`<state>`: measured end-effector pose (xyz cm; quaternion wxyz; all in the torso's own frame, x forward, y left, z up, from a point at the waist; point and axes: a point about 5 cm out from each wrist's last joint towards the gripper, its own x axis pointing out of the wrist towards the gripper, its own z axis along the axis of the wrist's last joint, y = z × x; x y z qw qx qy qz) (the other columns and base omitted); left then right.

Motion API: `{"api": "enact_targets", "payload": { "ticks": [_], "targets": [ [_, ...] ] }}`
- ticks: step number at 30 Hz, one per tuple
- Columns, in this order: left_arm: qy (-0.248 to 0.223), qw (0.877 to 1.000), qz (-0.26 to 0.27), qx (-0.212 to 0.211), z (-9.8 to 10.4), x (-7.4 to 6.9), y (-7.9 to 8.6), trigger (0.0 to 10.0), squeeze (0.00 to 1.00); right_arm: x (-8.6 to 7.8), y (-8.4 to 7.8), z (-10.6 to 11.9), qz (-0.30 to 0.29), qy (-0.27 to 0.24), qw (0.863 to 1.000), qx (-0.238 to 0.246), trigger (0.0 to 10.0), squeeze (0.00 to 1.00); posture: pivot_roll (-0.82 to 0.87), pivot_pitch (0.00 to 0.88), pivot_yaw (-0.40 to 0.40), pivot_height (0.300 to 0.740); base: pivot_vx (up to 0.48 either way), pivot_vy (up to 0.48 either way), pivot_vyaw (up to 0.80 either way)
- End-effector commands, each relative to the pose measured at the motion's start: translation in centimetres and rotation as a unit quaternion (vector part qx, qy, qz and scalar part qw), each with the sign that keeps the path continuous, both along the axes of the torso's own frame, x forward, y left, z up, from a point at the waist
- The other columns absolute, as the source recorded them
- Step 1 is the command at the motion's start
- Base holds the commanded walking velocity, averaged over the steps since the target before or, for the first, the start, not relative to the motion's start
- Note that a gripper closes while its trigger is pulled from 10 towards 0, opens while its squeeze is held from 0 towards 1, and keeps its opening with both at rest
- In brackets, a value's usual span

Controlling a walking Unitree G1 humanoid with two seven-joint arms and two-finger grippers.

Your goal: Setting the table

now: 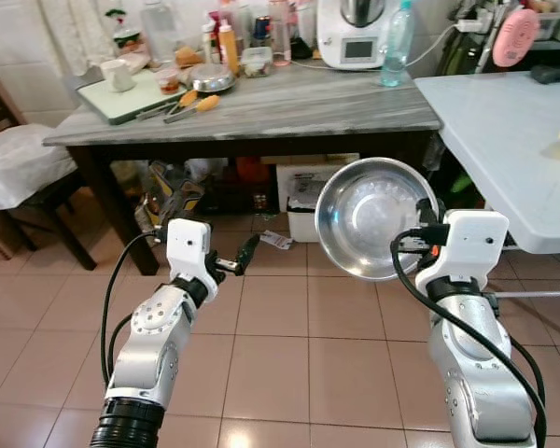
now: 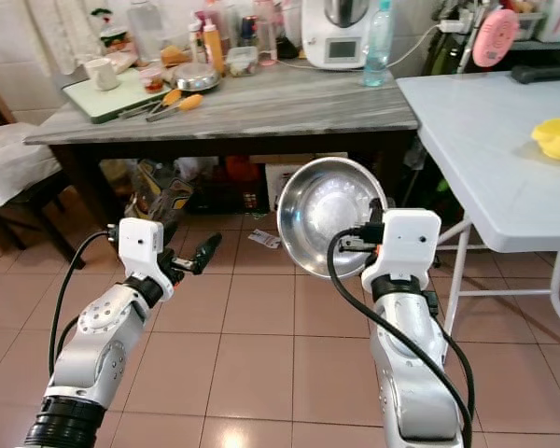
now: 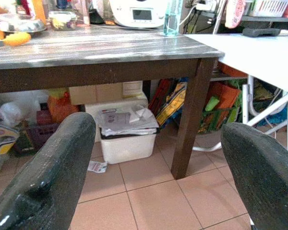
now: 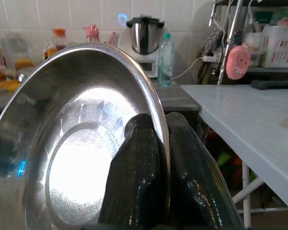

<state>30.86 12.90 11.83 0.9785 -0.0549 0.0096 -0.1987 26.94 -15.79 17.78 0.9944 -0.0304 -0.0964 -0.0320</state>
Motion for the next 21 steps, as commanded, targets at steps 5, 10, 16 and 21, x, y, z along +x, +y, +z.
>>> {"api": "enact_targets", "payload": {
  "ticks": [5,10,16,21],
  "targets": [
    [-0.003,1.000,0.002,0.003,0.25,0.02,0.34,10.0,0.00,0.11,0.34,0.39,0.008,-0.010,1.000,0.007,10.0,0.00,-0.13,0.010,0.085,0.740,0.480,0.000,0.00],
    [-0.001,1.000,-0.003,0.003,0.12,-0.19,0.13,10.0,0.00,0.06,0.27,0.26,0.006,-0.007,1.000,0.010,10.0,0.00,-0.13,0.010,0.086,0.740,0.480,0.000,0.00],
    [0.004,1.000,-0.010,0.001,-0.18,-0.56,-0.29,10.0,0.00,0.14,0.29,0.20,0.005,-0.007,1.000,0.012,10.0,0.00,-0.13,0.007,0.086,0.740,0.480,0.000,0.00],
    [0.004,1.000,-0.012,0.000,-0.15,-0.52,-0.45,10.0,0.00,0.18,0.25,0.18,0.004,-0.006,1.000,0.013,10.0,0.00,-0.13,0.007,0.083,0.740,0.480,0.000,0.00]
  ]
}}
